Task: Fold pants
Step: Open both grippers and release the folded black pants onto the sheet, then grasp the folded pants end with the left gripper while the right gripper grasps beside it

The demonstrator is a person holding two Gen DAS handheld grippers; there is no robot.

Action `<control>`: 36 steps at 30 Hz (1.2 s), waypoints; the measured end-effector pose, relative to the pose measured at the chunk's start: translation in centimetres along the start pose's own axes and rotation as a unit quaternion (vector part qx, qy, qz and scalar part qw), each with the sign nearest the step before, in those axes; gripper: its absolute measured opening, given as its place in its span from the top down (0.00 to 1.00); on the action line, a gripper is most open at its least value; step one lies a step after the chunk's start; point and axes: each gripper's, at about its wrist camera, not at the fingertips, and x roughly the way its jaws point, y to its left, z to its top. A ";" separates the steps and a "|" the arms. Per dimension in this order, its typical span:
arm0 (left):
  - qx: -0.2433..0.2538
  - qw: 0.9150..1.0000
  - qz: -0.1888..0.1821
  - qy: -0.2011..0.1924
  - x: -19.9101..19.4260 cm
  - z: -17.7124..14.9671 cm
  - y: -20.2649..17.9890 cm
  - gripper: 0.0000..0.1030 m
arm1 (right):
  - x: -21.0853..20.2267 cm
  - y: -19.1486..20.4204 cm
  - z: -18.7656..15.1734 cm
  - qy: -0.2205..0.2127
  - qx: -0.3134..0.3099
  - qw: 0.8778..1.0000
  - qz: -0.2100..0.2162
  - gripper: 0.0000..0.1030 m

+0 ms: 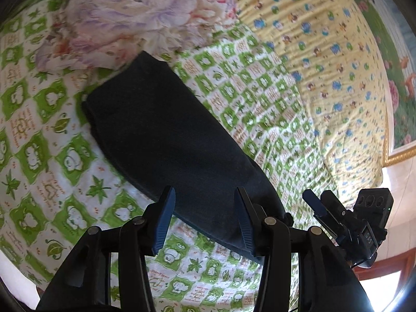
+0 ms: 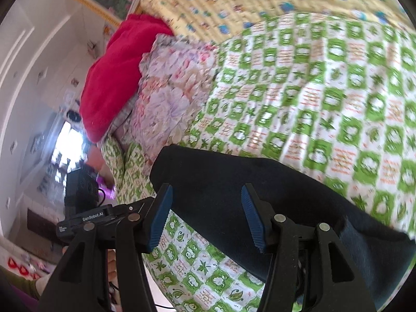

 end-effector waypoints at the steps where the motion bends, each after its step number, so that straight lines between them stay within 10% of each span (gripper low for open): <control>1: -0.008 1.000 0.003 -0.005 -0.3 0.1 0.6 0.54 | 0.5 0.4 0.4 0.008 -0.010 1.000 0.001 0.45; 36: -0.111 0.992 0.060 -0.016 0.8 4.1 9.7 0.49 | 20.4 9.1 7.8 0.192 -0.190 0.962 0.038 0.45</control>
